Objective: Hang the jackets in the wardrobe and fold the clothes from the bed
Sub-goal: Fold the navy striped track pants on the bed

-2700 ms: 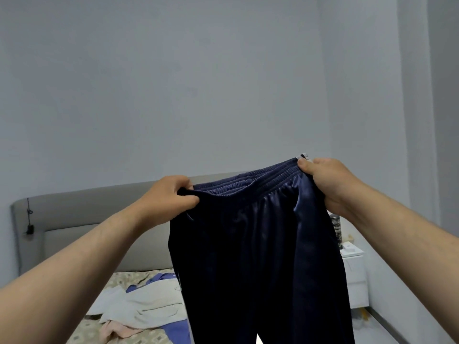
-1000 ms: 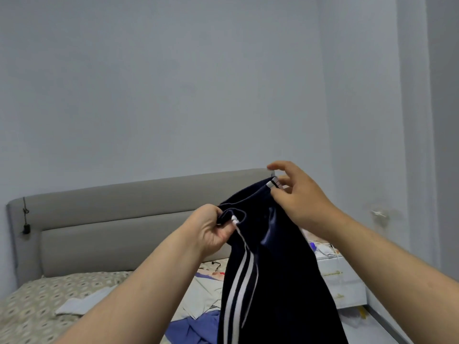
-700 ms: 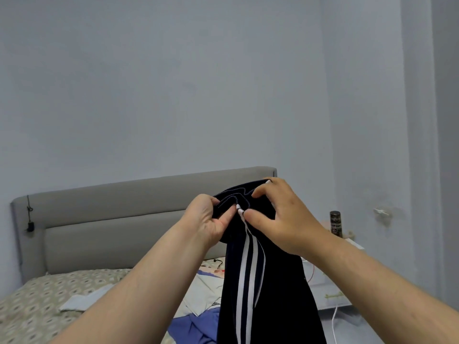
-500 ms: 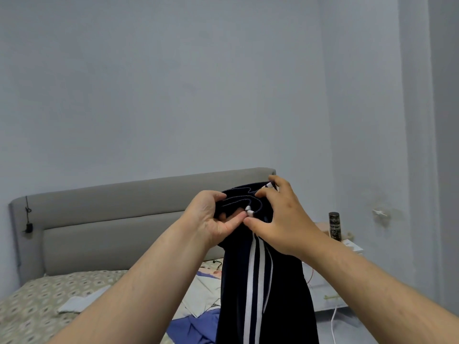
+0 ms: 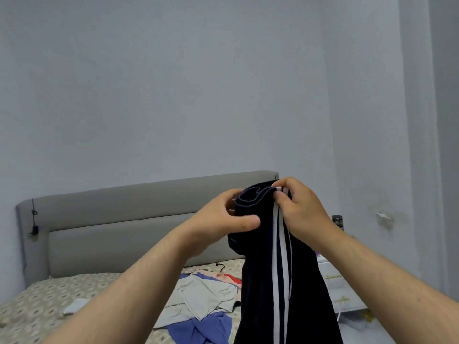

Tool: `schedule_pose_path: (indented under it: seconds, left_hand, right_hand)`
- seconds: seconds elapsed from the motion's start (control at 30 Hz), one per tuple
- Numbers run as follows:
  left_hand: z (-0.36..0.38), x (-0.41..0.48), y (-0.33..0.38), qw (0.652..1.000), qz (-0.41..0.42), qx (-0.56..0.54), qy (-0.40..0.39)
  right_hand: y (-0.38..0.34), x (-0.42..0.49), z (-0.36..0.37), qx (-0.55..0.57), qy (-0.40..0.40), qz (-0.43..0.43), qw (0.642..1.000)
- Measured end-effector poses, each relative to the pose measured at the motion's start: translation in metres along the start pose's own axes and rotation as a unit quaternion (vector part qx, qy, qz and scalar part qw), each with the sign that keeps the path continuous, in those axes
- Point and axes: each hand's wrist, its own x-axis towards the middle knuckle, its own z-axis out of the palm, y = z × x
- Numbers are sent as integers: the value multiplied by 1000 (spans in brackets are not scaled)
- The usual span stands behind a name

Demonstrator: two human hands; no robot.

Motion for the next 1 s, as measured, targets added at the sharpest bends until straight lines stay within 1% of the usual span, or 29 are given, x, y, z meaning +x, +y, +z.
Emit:
schedule_pose_path:
  seconds: [0.07,0.17,0.3,0.4,0.47,0.53,0.6,0.67,0.73,0.8,0.87,1.0]
  left_hand:
    - [4,2,-5,999,16,-29,-3]
    - [8,2,-4,994,18,-103,25]
    - [4,4,-4,966,-22,-252,62]
    - [0,6,-2,950,-30,-301,81]
    - [-1,6,0,949,-12,-297,109]
    - [-4,7,3,946,2,-273,174]
    - [-9,8,6,939,19,-265,221]
    - [-16,6,12,932,36,-268,242]
    - [-22,2,23,930,52,-259,256]
    - [-30,-5,39,929,66,-246,267]
    - [-41,-8,59,925,92,-233,288]
    - [-58,-15,99,902,143,-216,345]
  right_hand:
    - [-4,3,0,28,-8,9,1000]
    - [-9,6,0,65,-17,17,998]
    - [-14,8,-2,122,-17,38,992]
    - [-18,10,-1,199,-9,56,978]
    - [-19,11,1,256,0,76,964]
    - [-18,11,4,269,-5,103,958]
    - [-16,7,10,232,-52,118,964]
    - [-16,2,19,190,-104,132,967]
    - [-21,1,26,180,-120,137,967]
    - [-36,6,30,190,-120,123,967]
    - [-59,19,30,215,-119,92,965]
    - [-122,55,19,261,-127,51,956]
